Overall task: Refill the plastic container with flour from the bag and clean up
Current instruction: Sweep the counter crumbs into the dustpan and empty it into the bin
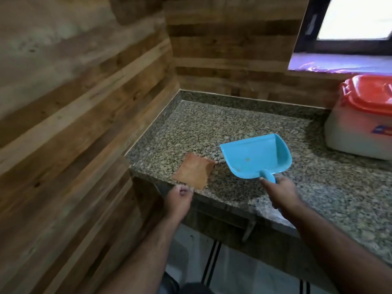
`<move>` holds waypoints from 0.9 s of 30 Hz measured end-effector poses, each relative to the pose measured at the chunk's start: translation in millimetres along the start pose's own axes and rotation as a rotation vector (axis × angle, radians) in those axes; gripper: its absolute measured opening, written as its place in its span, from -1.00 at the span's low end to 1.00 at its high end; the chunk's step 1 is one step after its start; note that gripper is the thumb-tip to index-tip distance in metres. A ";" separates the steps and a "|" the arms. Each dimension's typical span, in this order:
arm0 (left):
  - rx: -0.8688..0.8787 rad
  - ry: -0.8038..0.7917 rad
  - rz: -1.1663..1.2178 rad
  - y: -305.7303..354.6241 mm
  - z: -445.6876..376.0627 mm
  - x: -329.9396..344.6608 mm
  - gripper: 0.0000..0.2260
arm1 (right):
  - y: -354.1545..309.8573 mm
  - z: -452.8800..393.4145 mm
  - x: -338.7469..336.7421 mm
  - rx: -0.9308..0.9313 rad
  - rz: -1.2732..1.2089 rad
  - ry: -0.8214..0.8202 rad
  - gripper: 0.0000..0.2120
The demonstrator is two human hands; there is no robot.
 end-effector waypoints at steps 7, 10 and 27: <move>0.090 0.024 -0.460 27.8 -111.1 33.3 -0.55 | 26.1 -49.1 -37.2 0.091 -0.024 0.108 -0.70; 0.137 -0.009 -0.742 18.0 -167.4 57.0 -0.16 | 33.0 -71.0 -48.4 0.144 0.014 0.192 -0.73; 0.673 -0.399 -0.977 170.3 -283.9 227.6 -0.13 | 18.5 -106.6 -137.3 0.338 0.101 0.566 -0.66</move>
Point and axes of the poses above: each hand's wrist, its own z-axis away from the middle knuckle, its own x-axis out of the palm, y = z × x, the point moved 8 cm from there along -z, towards the middle knuckle, and after that the axes turned 8 degrees about -y, right-handed, at the moved point
